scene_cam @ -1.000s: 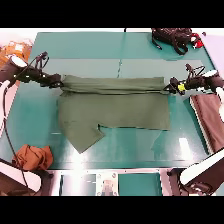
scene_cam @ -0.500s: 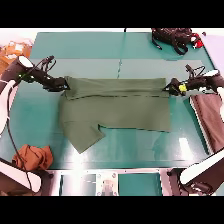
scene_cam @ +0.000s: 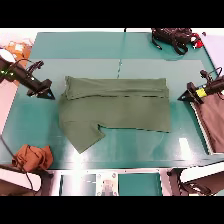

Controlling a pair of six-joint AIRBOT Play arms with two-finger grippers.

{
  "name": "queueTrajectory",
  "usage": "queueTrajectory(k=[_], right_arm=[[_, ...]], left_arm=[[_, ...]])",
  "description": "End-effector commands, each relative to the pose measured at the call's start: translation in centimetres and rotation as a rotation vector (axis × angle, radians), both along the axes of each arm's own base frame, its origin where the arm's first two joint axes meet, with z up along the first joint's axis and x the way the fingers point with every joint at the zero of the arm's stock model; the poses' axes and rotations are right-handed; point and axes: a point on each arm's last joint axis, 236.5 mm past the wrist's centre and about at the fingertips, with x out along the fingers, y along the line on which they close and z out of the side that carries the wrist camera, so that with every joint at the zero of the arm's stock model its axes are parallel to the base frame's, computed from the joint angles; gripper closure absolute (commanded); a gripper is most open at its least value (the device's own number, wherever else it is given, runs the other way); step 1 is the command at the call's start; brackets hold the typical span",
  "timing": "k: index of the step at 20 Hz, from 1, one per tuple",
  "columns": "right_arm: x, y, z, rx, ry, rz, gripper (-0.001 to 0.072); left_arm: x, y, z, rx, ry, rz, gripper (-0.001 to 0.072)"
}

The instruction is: Fold the shirts.

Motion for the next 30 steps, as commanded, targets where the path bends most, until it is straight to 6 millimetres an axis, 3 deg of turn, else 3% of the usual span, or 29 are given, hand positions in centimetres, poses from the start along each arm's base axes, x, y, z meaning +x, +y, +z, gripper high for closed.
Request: queueTrajectory(k=[1, 4, 5, 6, 7, 10, 16, 19, 20, 21, 22, 23, 24, 27, 30], right_arm=[[-5.6, 1.4, 0.1, -0.037, -0.001, -0.076, 0.0699], [-11.7, 3.9, -0.7, -0.054, 0.007, -0.199, 0.0668], [-13.1, 4.8, -1.4, -0.065, 0.000, -0.221, 0.0494], [-14.2, 5.5, -2.2, -0.066, 0.004, -0.244, 0.0308], [-14.7, 6.4, -2.8, -0.046, 0.004, -0.265, 0.0267], [-14.9, 7.4, -4.4, -0.008, 0.003, -0.328, 0.0268], [-13.3, 8.2, -6.3, 0.036, -0.008, -0.422, 0.0296], [-12.0, 9.7, -7.8, 0.078, 0.018, -0.445, 0.0295], [-11.6, 9.8, -8.3, 0.076, 0.020, -0.456, 0.0297], [-11.1, 9.7, -8.5, 0.074, 0.014, -0.454, 0.0357], [-10.7, 9.5, -8.2, 0.069, -0.006, -0.431, 0.0532], [-10.2, 9.5, -7.7, 0.071, -0.028, -0.399, 0.0659], [-9.9, 9.7, -6.9, 0.078, -0.044, -0.358, 0.0687], [-10.0, 9.5, -4.9, 0.066, -0.046, -0.242, 0.0697], [-11.7, 8.3, -3.4, -0.020, -0.010, -0.171, 0.0697]], left_arm=[[-5.6, -0.3, -0.5, 0.031, 0.035, 0.029, 0.0680], [-10.7, -0.9, -2.5, 0.077, -0.040, 0.092, 0.0678], [-12.1, -1.4, -3.2, 0.076, -0.059, 0.124, 0.0570], [-13.1, -2.0, -4.0, 0.064, -0.072, 0.147, 0.0199], [-14.2, -2.7, -5.0, 0.040, -0.070, 0.173, 0.0121], [-16.7, -5.0, -7.8, -0.045, 0.006, 0.237, 0.0119], [-15.1, -7.9, -10.7, -0.115, -0.097, 0.353, 0.0120], [-13.1, -9.8, -10.4, -0.109, -0.197, 0.342, 0.0121], [-12.6, -10.2, -9.9, -0.123, -0.209, 0.342, 0.0279], [-12.5, -10.5, -9.3, -0.134, -0.213, 0.313, 0.0611], [-12.5, -10.7, -8.5, -0.138, -0.224, 0.253, 0.0679], [-12.5, -10.8, -7.6, -0.132, -0.225, 0.192, 0.0679], [-12.6, -10.7, -6.6, -0.121, -0.225, 0.132, 0.0679], [-13.0, -10.7, -3.3, -0.120, -0.202, -0.001, 0.0680], [-14.1, -10.1, -0.9, -0.089, -0.186, -0.054, 0.0680]])
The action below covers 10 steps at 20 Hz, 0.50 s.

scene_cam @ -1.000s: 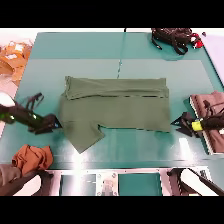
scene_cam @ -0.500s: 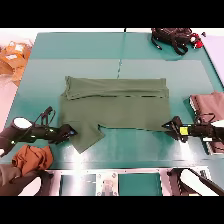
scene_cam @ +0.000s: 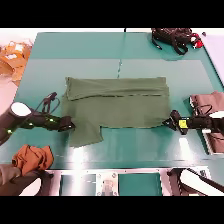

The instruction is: Fold the shirts.

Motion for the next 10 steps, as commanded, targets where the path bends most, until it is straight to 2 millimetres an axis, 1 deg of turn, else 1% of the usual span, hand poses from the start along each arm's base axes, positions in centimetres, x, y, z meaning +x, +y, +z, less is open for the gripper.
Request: queueTrajectory(k=[1, 4, 6, 8, 10], right_arm=[[-2.2, -1.2, 1.8, -0.087, 0.057, 0.091, 0.0697], [-4.2, -1.9, 3.3, -0.152, 0.086, 0.110, 0.0697], [-4.6, -2.3, 4.3, -0.186, 0.074, 0.094, 0.0697], [-3.5, -2.4, 5.7, -0.194, 0.023, 0.078, 0.0697], [-1.2, -2.6, 7.4, -0.192, -0.054, 0.047, 0.0697]], left_arm=[[-1.9, 0.8, 3.0, 0.046, 0.027, -0.070, 0.0680], [-2.7, 0.7, 5.1, 0.041, -0.018, -0.042, 0.0680], [-2.4, 0.7, 5.9, 0.038, -0.041, -0.013, 0.0680], [-1.1, 0.8, 6.8, 0.037, -0.086, 0.008, 0.0680], [1.8, 0.9, 7.7, 0.040, -0.170, 0.043, 0.0680]])
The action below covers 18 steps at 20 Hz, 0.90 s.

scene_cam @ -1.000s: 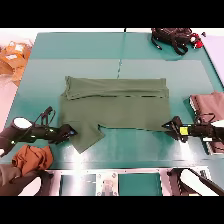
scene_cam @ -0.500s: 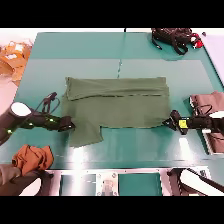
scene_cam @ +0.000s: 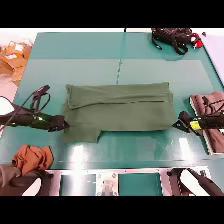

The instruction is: Fold the shirts.

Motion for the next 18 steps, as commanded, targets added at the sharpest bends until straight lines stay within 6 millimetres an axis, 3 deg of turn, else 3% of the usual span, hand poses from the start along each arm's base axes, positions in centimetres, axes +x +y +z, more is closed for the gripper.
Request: queueTrajectory(k=[1, 4, 7, 14, 16, 18], right_arm=[[3.0, -0.6, 2.9, -0.017, -0.111, -0.036, 0.0697], [8.1, -0.8, 4.7, -0.026, -0.212, -0.028, 0.0697], [13.7, -1.0, 4.6, -0.032, -0.260, -0.014, 0.0697], [24.1, -2.3, -1.4, 0.015, -0.229, -0.033, 0.0696], [27.0, -3.6, -3.1, -0.001, -0.267, -0.082, 0.0607], [28.5, -4.8, -3.4, -0.010, -0.288, -0.094, 0.0381]], left_arm=[[4.0, 0.3, 1.8, 0.003, -0.124, 0.050, 0.0680], [8.9, -0.3, 2.6, -0.024, -0.179, 0.048, 0.0679], [14.1, -1.6, 2.8, -0.090, -0.208, 0.044, 0.0679], [25.3, -1.3, -1.0, -0.094, -0.236, 0.114, 0.0667], [28.3, -1.0, -1.9, -0.109, -0.296, 0.169, 0.0183], [30.3, 0.2, -1.5, -0.089, -0.362, 0.230, 0.0169]])
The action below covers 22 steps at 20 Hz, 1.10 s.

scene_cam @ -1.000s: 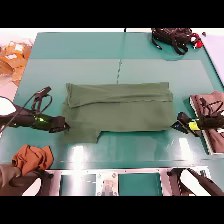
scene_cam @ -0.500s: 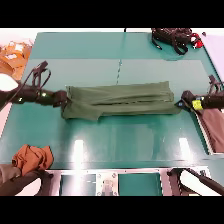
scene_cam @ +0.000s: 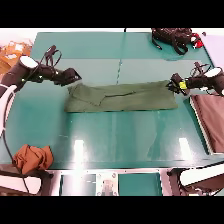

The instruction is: Fold the shirts.

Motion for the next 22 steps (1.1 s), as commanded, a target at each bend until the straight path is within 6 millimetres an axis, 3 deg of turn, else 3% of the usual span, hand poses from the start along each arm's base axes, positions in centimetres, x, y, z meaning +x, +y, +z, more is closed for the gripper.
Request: queueTrajectory(k=[1, 4, 5, 7, 9, 10, 11, 12, 16, 17, 18, 19, 20, 21, 22], right_arm=[[3.3, -2.1, -0.7, -0.016, -0.053, -0.002, 0.0302], [0.3, -4.0, 0.9, -0.011, -0.016, 0.161, 0.0256], [-0.8, -4.8, 0.7, 0.002, 0.004, 0.175, 0.0173], [-2.1, -6.2, -0.4, 0.025, 0.037, 0.184, 0.0163], [-3.1, -6.6, -2.0, 0.055, 0.069, 0.203, 0.0107], [-3.4, -6.4, -2.9, 0.073, 0.087, 0.211, 0.0107], [-3.6, -6.1, -4.1, 0.092, 0.105, 0.221, 0.0107], [-3.6, -5.4, -4.8, 0.126, 0.107, 0.237, 0.0107], [-2.6, -2.2, -6.7, 0.253, 0.085, 0.261, 0.0109], [-2.6, -1.5, -7.1, 0.263, 0.095, 0.271, 0.0135], [-2.7, -0.9, -7.3, 0.268, 0.103, 0.285, 0.0319], [-2.8, -0.5, -7.3, 0.271, 0.106, 0.294, 0.0434], [-2.8, -0.5, -7.1, 0.273, 0.105, 0.300, 0.0610], [-2.7, -0.4, -6.6, 0.279, 0.105, 0.309, 0.0698], [-2.6, -0.4, -5.7, 0.279, 0.095, 0.327, 0.0698]], left_arm=[[4.1, 1.7, 0.3, 0.003, -0.093, 0.090, 0.0168], [2.7, 2.5, 2.2, -0.024, -0.041, 0.013, 0.0169], [2.1, 2.6, 2.6, -0.032, -0.022, -0.013, 0.0169], [1.0, 2.2, 3.0, -0.046, 0.009, -0.053, 0.0170], [0.0, 1.5, 2.8, -0.055, 0.040, -0.090, 0.0172], [-0.4, 1.2, 2.7, -0.058, 0.052, -0.105, 0.0300], [-0.9, 0.7, 2.7, -0.064, 0.064, -0.124, 0.0600], [-1.2, 0.3, 2.7, -0.065, 0.072, -0.139, 0.0679], [-2.0, -2.0, 2.7, -0.066, 0.077, -0.187, 0.0679], [-2.1, -2.9, 2.7, -0.063, 0.071, -0.201, 0.0679], [-2.2, -3.9, 2.7, -0.061, 0.062, -0.214, 0.0679], [-2.1, -5.0, 2.8, -0.056, 0.045, -0.223, 0.0679], [-2.0, -6.1, 2.9, -0.052, 0.025, -0.228, 0.0679], [-1.7, -7.3, 2.9, -0.046, 0.001, -0.231, 0.0679], [-1.5, -8.3, 3.0, -0.042, -0.020, -0.232, 0.0679]])
